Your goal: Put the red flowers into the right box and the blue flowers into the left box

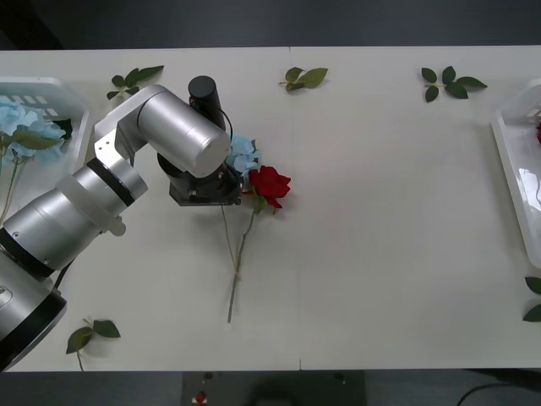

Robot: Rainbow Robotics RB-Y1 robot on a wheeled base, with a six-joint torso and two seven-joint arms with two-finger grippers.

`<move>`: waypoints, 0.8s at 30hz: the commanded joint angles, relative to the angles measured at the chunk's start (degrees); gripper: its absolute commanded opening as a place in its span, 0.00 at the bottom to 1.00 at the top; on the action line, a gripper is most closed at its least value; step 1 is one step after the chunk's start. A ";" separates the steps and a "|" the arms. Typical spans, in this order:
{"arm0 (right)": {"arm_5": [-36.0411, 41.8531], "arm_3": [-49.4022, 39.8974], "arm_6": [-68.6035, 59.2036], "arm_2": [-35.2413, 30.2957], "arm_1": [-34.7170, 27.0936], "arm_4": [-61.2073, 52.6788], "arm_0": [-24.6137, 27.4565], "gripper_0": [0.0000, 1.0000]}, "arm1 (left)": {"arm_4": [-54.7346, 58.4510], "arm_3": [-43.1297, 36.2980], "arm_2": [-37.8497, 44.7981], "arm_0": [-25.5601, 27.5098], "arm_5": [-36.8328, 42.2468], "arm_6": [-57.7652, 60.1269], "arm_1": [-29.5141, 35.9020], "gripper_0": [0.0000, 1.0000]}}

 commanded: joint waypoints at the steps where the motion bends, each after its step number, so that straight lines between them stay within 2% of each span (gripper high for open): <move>1: -0.89 0.24 -2.67 -0.94 -0.69 0.55 -1.06 0.13 | -0.15 1.16 -0.25 -0.88 -1.50 -1.66 -0.64 1.00; 2: -1.07 0.51 -2.67 -0.85 -0.69 0.55 -0.97 0.17 | -0.24 1.16 -0.51 -0.88 -1.59 -1.66 -0.64 1.00; 3: -1.51 1.12 -2.67 -0.94 -0.69 0.63 -1.06 0.32 | -0.24 1.16 -0.86 -0.88 -1.59 -1.66 -0.73 1.00; 4: -1.77 1.30 -2.67 -0.85 -0.69 0.55 -1.06 0.39 | -0.24 1.16 -0.86 -0.88 -1.59 -1.66 -0.81 1.00; 6: -2.47 2.00 -2.40 -0.94 -0.69 0.55 -1.15 0.60 | -0.24 1.33 -1.30 -0.88 -1.59 -1.66 -0.90 1.00; 12: -2.65 2.53 -1.96 -0.85 -0.69 0.63 -1.15 0.85 | -0.85 1.51 -3.06 -0.79 -1.59 -1.66 -1.08 0.95; 18: -2.65 2.44 -0.91 -0.94 -0.78 -1.47 -1.15 1.00 | -0.94 2.56 -3.33 -0.88 -1.68 -1.84 -1.87 0.82; 21: -2.65 1.65 0.14 -0.85 -1.13 -5.61 -1.15 1.00 | -1.03 3.18 -3.33 -0.79 -1.94 -2.01 -2.40 0.74; 23: -2.65 0.77 0.67 -0.94 -1.22 -7.98 -1.15 1.00 | -1.21 3.53 -3.33 -0.79 -1.94 -2.01 -2.57 0.62; 24: -2.56 -0.11 1.11 -0.85 -1.31 -10.35 -1.15 1.00 | -1.29 3.70 -3.33 -0.79 -1.94 -2.01 -2.83 0.49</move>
